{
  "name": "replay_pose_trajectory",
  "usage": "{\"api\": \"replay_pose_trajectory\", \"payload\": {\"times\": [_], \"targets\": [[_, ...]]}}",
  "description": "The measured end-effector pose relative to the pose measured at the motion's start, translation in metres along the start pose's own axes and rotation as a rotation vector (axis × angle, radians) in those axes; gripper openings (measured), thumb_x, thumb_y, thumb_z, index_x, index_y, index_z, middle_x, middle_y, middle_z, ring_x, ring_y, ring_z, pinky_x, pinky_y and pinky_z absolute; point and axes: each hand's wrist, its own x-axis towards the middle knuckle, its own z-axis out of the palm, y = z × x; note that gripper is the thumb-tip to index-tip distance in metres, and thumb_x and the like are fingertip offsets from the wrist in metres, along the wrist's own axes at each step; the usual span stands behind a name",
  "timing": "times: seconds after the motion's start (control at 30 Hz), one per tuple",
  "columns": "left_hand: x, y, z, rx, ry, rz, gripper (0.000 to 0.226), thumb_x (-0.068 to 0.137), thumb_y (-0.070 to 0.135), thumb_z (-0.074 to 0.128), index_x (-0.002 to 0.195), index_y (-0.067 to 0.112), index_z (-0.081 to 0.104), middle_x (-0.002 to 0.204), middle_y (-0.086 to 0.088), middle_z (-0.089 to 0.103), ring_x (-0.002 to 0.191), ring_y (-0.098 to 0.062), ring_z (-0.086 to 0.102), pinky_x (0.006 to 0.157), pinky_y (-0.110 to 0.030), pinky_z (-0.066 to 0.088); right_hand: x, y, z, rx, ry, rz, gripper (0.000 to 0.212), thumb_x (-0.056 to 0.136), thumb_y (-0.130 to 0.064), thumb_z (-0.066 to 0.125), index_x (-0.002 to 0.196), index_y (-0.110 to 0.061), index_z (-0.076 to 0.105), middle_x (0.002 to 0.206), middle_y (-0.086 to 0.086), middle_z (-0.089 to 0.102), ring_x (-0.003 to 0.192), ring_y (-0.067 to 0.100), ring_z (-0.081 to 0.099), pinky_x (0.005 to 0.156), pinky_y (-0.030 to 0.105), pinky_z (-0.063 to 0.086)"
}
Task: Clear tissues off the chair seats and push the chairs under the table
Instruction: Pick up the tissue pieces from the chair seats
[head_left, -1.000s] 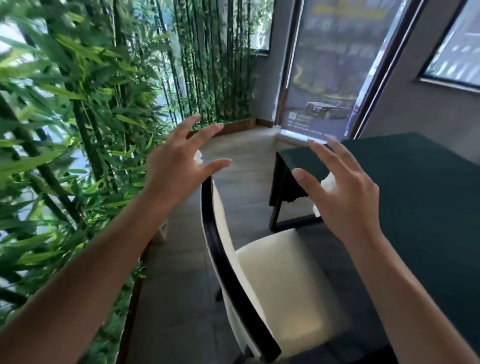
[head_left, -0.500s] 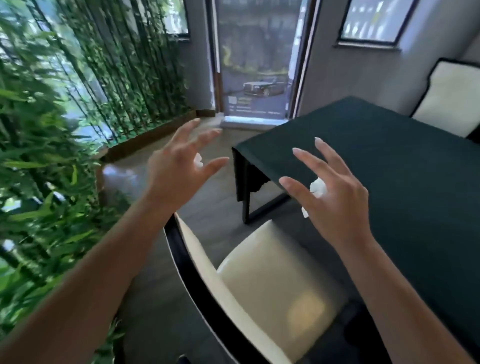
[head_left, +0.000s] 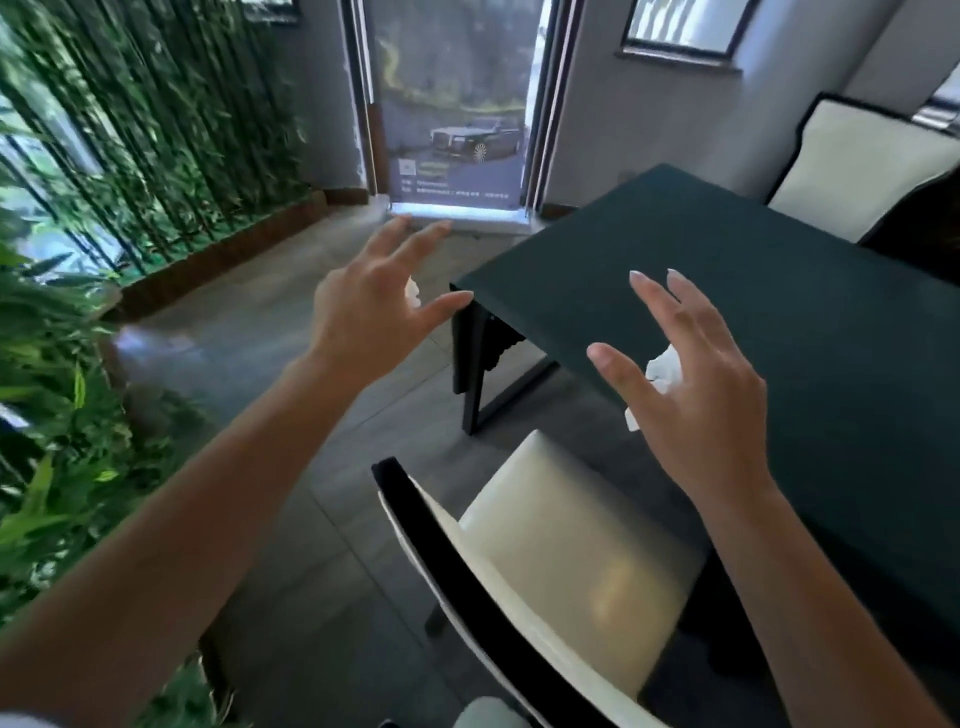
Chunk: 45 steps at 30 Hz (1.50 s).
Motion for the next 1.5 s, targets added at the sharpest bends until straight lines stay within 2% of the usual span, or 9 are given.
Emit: {"api": "replay_pose_trajectory", "payload": {"times": [0.07,0.2,0.3,0.4,0.77,1.03,1.2,1.3,1.5], "targets": [[0.012,-0.005,0.007,-0.014,-0.020,0.020,0.060,0.089,0.069,0.059,0.144,0.045,0.052,0.160,0.005,0.041,0.115,-0.020,0.065,0.077,-0.030,0.043,0.009,0.004,0.009,0.002,0.005,0.041,0.070,0.086,-0.066,0.056,0.149,-0.036,0.047,0.160,-0.005,0.040,0.120,0.002,0.041,0.079,0.008,0.031],[0.028,-0.014,0.025,0.006,-0.048,-0.010,0.054,0.090,0.066,0.060,0.140,0.048,0.054,0.160,0.008,0.040,0.118,-0.017,0.064,0.077,-0.028,0.041,0.029,0.023,0.037,0.009,-0.028,0.056,0.074,0.087,-0.070,0.053,0.152,-0.036,0.043,0.161,-0.002,0.038,0.120,0.003,0.042,0.071,-0.005,0.027],[0.037,-0.022,0.037,0.016,-0.078,0.026,0.058,0.089,0.066,0.062,0.142,0.044,0.054,0.159,0.006,0.042,0.113,-0.019,0.066,0.072,-0.027,0.041,0.042,0.035,0.058,-0.028,-0.060,0.062,0.073,0.089,-0.073,0.052,0.152,-0.037,0.042,0.161,0.000,0.038,0.104,0.008,0.064,0.074,0.012,0.036],[0.053,-0.038,0.047,0.048,-0.106,0.022,0.066,0.087,0.067,0.062,0.147,0.042,0.050,0.159,0.003,0.042,0.112,-0.020,0.067,0.068,-0.027,0.041,0.054,0.040,0.071,-0.020,-0.072,0.065,0.073,0.089,-0.075,0.050,0.152,-0.041,0.040,0.161,-0.002,0.037,0.093,0.012,0.070,0.076,0.025,0.040],[0.115,-0.116,0.112,-0.006,-0.243,0.075,0.060,0.088,0.062,0.063,0.144,0.041,0.053,0.161,0.001,0.040,0.112,-0.023,0.067,0.070,-0.029,0.043,0.089,0.052,0.140,-0.107,-0.111,0.248,0.068,0.090,-0.072,0.050,0.150,-0.042,0.043,0.163,-0.003,0.033,0.087,0.012,0.070,0.080,0.028,0.043],[0.199,-0.267,0.125,-0.063,-0.293,0.084,0.058,0.086,0.068,0.059,0.140,0.046,0.056,0.160,0.004,0.040,0.123,-0.024,0.062,0.079,-0.039,0.049,0.168,-0.010,0.265,-0.147,-0.107,0.365,0.066,0.091,-0.068,0.053,0.151,-0.043,0.041,0.161,-0.003,0.035,0.089,0.015,0.071,0.083,0.033,0.046],[0.259,-0.335,0.109,-0.084,-0.222,0.043,0.057,0.089,0.061,0.065,0.143,0.044,0.054,0.161,0.003,0.039,0.130,-0.025,0.057,0.083,-0.038,0.045,0.233,-0.057,0.328,-0.164,-0.137,0.308,0.066,0.092,-0.065,0.056,0.152,-0.045,0.038,0.164,-0.003,0.030,0.091,0.011,0.070,0.083,0.032,0.047],[0.295,-0.348,0.110,-0.124,-0.195,0.050,0.060,0.088,0.062,0.065,0.144,0.045,0.051,0.161,0.003,0.039,0.132,-0.025,0.056,0.089,-0.041,0.048,0.269,-0.072,0.344,-0.147,-0.112,0.274,0.066,0.091,-0.067,0.054,0.151,-0.044,0.039,0.164,-0.002,0.031,0.090,0.013,0.071,0.078,0.027,0.042],[0.369,-0.333,0.153,-0.193,-0.201,0.145,0.056,0.088,0.063,0.065,0.141,0.047,0.056,0.160,0.007,0.040,0.128,-0.020,0.058,0.083,-0.033,0.043,0.325,-0.040,0.348,-0.173,-0.032,0.353,0.068,0.089,-0.073,0.045,0.151,-0.046,0.039,0.165,-0.005,0.029,0.093,0.012,0.070,0.081,0.027,0.040]]}}
